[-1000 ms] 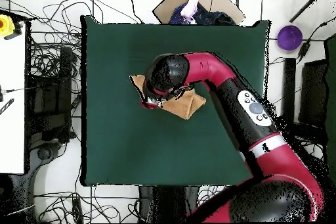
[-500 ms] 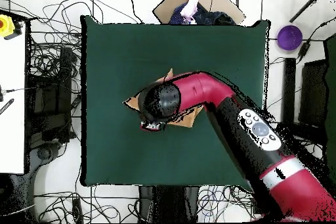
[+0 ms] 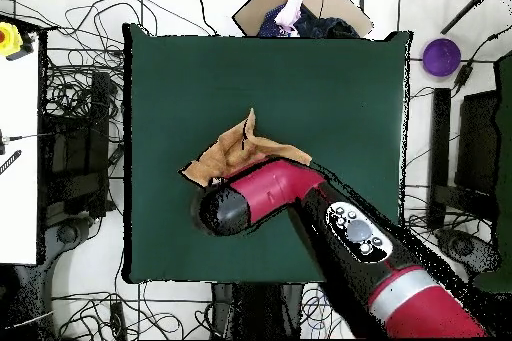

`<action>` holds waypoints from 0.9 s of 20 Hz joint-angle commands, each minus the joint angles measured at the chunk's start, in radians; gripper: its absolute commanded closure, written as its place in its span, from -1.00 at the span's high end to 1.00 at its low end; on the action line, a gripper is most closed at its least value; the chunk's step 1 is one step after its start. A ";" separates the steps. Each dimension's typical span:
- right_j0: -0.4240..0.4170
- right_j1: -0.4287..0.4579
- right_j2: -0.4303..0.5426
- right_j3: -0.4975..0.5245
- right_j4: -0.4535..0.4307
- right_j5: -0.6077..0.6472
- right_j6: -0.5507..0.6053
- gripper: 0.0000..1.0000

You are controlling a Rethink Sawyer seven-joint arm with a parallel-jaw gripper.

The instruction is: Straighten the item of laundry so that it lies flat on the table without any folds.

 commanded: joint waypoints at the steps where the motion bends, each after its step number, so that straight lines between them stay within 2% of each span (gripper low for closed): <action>1: 0.114 0.009 -0.209 0.083 -0.063 -0.171 0.407 -1.00; 5: 0.173 0.019 -0.281 0.079 -0.064 -0.230 0.436 -1.00; 13: 0.270 -0.014 -0.402 0.101 -0.030 -0.196 0.498 -1.00; 18: 0.349 0.040 -0.516 0.099 -0.041 -0.302 0.573 -1.00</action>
